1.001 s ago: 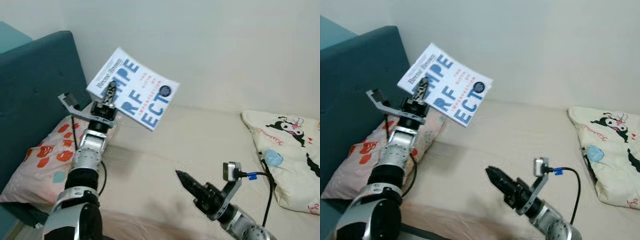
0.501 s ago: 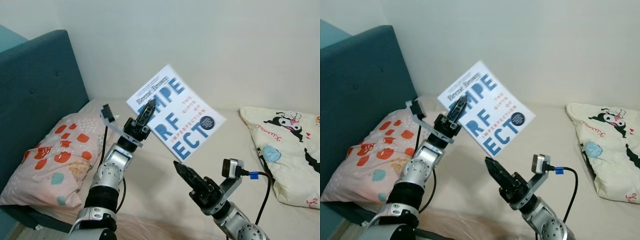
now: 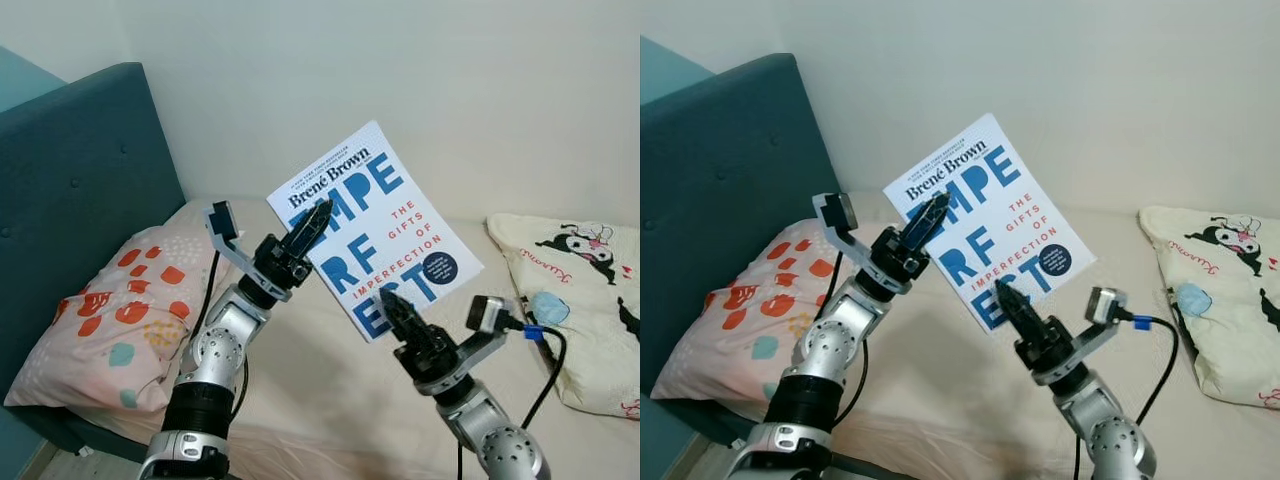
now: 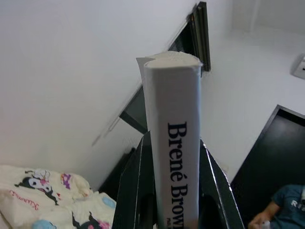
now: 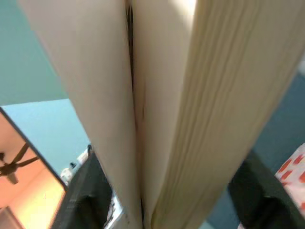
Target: Clean up the room
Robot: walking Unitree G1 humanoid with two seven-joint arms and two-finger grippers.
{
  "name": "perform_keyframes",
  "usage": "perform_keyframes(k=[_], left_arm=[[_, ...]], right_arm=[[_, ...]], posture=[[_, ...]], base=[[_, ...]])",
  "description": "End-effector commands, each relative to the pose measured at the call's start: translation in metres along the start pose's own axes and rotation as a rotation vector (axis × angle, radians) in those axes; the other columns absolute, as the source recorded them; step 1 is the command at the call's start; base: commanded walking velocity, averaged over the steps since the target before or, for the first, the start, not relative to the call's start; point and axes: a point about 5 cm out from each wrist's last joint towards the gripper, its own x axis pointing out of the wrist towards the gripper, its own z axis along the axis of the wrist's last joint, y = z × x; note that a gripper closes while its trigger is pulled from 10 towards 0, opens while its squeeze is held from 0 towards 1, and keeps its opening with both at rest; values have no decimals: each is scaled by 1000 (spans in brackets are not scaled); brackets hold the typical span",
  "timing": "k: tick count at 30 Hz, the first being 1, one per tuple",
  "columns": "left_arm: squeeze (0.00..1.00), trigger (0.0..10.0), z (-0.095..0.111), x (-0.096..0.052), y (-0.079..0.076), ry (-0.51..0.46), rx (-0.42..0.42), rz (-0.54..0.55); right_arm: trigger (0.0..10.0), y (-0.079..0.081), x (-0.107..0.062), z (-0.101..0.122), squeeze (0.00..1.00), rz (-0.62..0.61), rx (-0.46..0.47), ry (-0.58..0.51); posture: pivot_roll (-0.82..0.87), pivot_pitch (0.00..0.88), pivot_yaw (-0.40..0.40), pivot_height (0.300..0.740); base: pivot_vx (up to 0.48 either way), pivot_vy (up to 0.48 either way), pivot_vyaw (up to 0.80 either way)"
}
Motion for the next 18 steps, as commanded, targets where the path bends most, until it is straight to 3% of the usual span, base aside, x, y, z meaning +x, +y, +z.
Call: perform_keyframes(k=[1,11,16,17,18], left_arm=[[0,0,5,-1,-2,-7,17,-9],[0,0,14,-6,4,-41,20,25],[0,0,21,-10,12,-100,21,99],[1000,2745,23,-13,19,-115,20,160],[1000,2745,23,-13,19,-115,20,160]], right_arm=[[0,1,3,4,0,3,-12,-32],[0,-1,2,15,0,-13,-41,-68],[0,-3,3,18,0,-21,-49,-78],[0,-4,4,17,0,-34,-51,-72],[0,-4,4,17,0,-34,-51,-72]], posture=[[6,22,15,721],[7,17,11,721],[7,12,8,721],[8,11,7,721],[8,11,7,721]], base=[[0,0,0],[0,0,0],[0,0,0],[0,0,0],[0,0,0]])
